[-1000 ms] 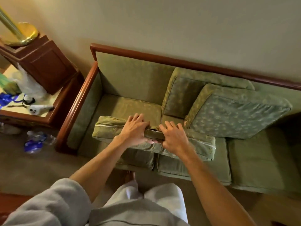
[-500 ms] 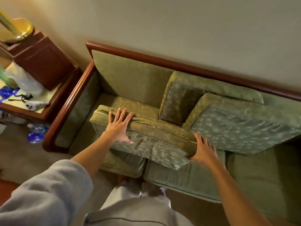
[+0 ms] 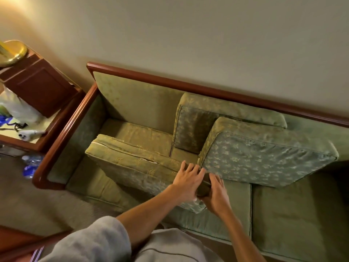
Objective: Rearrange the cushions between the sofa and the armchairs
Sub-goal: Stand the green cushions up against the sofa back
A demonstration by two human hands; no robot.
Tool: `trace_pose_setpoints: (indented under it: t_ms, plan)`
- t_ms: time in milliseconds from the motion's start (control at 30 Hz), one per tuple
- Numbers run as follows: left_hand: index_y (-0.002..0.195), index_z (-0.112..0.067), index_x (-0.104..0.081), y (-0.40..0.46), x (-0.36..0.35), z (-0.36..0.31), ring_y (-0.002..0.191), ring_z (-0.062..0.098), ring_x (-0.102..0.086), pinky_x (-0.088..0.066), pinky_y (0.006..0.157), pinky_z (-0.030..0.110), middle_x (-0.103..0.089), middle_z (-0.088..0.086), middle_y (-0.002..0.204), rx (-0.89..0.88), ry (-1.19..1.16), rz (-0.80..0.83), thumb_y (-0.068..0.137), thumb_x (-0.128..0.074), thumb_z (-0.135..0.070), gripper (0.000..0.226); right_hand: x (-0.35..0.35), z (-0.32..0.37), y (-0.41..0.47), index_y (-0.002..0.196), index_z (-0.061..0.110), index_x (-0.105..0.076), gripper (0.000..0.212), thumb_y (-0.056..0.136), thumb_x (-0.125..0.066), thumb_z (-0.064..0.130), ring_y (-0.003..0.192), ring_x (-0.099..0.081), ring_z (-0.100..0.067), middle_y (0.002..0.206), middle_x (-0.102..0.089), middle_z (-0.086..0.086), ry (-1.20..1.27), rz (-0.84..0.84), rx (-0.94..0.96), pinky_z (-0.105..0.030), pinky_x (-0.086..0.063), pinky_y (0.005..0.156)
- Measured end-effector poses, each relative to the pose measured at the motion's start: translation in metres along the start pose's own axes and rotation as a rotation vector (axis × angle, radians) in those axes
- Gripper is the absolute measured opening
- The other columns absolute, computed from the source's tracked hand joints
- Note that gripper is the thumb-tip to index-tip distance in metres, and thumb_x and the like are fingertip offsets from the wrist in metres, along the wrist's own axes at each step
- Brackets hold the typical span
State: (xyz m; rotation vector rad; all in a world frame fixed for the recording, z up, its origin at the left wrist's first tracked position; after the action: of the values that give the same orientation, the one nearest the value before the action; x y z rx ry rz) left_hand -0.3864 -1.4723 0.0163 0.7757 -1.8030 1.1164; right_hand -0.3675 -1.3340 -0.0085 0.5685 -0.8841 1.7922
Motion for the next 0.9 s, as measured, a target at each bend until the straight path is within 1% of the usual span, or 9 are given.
trace_pose_setpoints:
  t_ms: [200, 267, 367, 467, 533, 600, 700, 767, 900]
  plan:
    - [0.132, -0.027, -0.045, -0.051, 0.114, 0.046, 0.116, 0.014, -0.050, -0.035, 0.105, 0.033, -0.055, -0.008, 0.126, -0.107, -0.342, -0.209, 0.049, -0.092, -0.053, 0.099, 0.091, 0.114, -0.010, 0.120, 0.025, -0.055, 0.077, 0.058, -0.083, 0.060, 0.099, -0.048, -0.013, 0.108, -0.056, 0.010, -0.073, -0.228, 0.323, -0.035, -0.036, 0.085]
    - [0.131, -0.030, -0.049, -0.082, 0.143, 0.080, 0.109, 0.006, -0.054, -0.042, 0.095, 0.024, -0.058, -0.014, 0.122, -0.133, -0.506, -0.269, 0.048, -0.095, -0.048, 0.096, 0.103, 0.163, -0.015, 0.130, 0.025, -0.053, 0.082, 0.060, -0.079, 0.061, 0.104, -0.044, -0.010, 0.116, -0.054, 0.013, -0.020, -0.261, 0.408, -0.029, -0.033, 0.091]
    - [0.133, -0.030, -0.050, -0.109, 0.133, 0.143, 0.109, 0.010, -0.062, -0.050, 0.090, 0.027, -0.064, -0.013, 0.121, -0.088, -0.693, -0.299, 0.056, -0.096, -0.035, 0.090, 0.079, 0.211, 0.000, 0.145, 0.026, -0.037, 0.094, 0.067, -0.074, 0.062, 0.122, -0.039, -0.011, 0.135, -0.048, 0.011, -0.114, -0.147, 0.456, -0.031, -0.029, 0.106]
    - [0.150, -0.028, -0.031, -0.124, 0.090, 0.205, 0.133, 0.020, -0.050, -0.039, 0.103, 0.019, -0.051, -0.006, 0.141, 0.138, -0.691, -0.225, 0.050, -0.095, -0.047, 0.120, 0.029, 0.198, 0.029, 0.156, 0.024, -0.014, 0.110, 0.071, -0.078, 0.052, 0.142, -0.027, -0.020, 0.154, -0.033, 0.001, -0.406, 0.053, 0.361, -0.040, -0.014, 0.120]
    - [0.158, -0.019, -0.015, -0.131, 0.073, 0.240, 0.139, 0.014, -0.036, -0.030, 0.103, 0.014, -0.043, -0.004, 0.146, 0.272, -0.754, -0.165, 0.052, -0.100, -0.035, 0.137, 0.013, 0.182, 0.042, 0.156, 0.026, -0.005, 0.118, 0.069, -0.082, 0.046, 0.144, -0.023, -0.023, 0.155, -0.029, -0.003, -0.536, 0.061, 0.304, -0.041, -0.008, 0.122]
    - [0.160, -0.022, -0.011, -0.131, 0.071, 0.264, 0.136, 0.009, -0.035, -0.031, 0.102, 0.015, -0.042, -0.009, 0.143, 0.303, -0.788, -0.130, 0.058, -0.098, -0.015, 0.134, 0.016, 0.176, 0.052, 0.155, 0.030, -0.005, 0.123, 0.064, -0.084, 0.052, 0.143, -0.025, -0.025, 0.153, -0.031, -0.004, -0.563, 0.027, 0.276, -0.044, -0.009, 0.122]
    - [0.157, -0.034, -0.017, -0.121, 0.076, 0.276, 0.133, 0.006, -0.039, -0.036, 0.103, 0.018, -0.047, -0.013, 0.140, 0.285, -0.812, -0.075, 0.061, -0.096, -0.010, 0.127, 0.045, 0.163, 0.056, 0.156, 0.031, -0.010, 0.129, 0.055, -0.086, 0.062, 0.144, -0.024, -0.027, 0.155, -0.031, -0.002, -0.517, 0.086, 0.084, -0.051, -0.008, 0.121]
    - [0.140, -0.053, -0.028, -0.110, 0.073, 0.278, 0.126, 0.004, -0.046, -0.042, 0.096, 0.012, -0.054, -0.018, 0.132, 0.273, -0.862, -0.085, 0.063, -0.093, -0.001, 0.113, 0.066, 0.135, 0.050, 0.155, 0.032, -0.012, 0.133, 0.050, -0.087, 0.064, 0.146, -0.022, -0.027, 0.157, -0.028, -0.002, -0.528, 0.089, -0.048, -0.056, -0.008, 0.120]
    - [0.127, -0.064, -0.037, -0.091, 0.072, 0.274, 0.132, 0.019, -0.050, -0.046, 0.108, 0.039, -0.058, -0.013, 0.130, 0.211, -0.874, -0.055, 0.057, -0.096, -0.009, 0.107, 0.089, 0.089, 0.030, 0.151, 0.036, -0.014, 0.130, 0.048, -0.095, 0.045, 0.142, -0.019, -0.027, 0.149, -0.025, -0.004, -0.450, 0.063, -0.232, -0.065, -0.021, 0.114]
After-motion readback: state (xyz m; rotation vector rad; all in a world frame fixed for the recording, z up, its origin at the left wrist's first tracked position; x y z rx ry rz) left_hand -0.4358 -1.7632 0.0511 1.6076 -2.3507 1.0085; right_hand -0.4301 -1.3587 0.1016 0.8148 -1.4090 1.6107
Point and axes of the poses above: each hand's wrist, its own y-axis towards the middle knuckle, its own x-axis out of the back of the hand, z = x × y, the point moved 2 cm from there along y, towards the middle knuckle
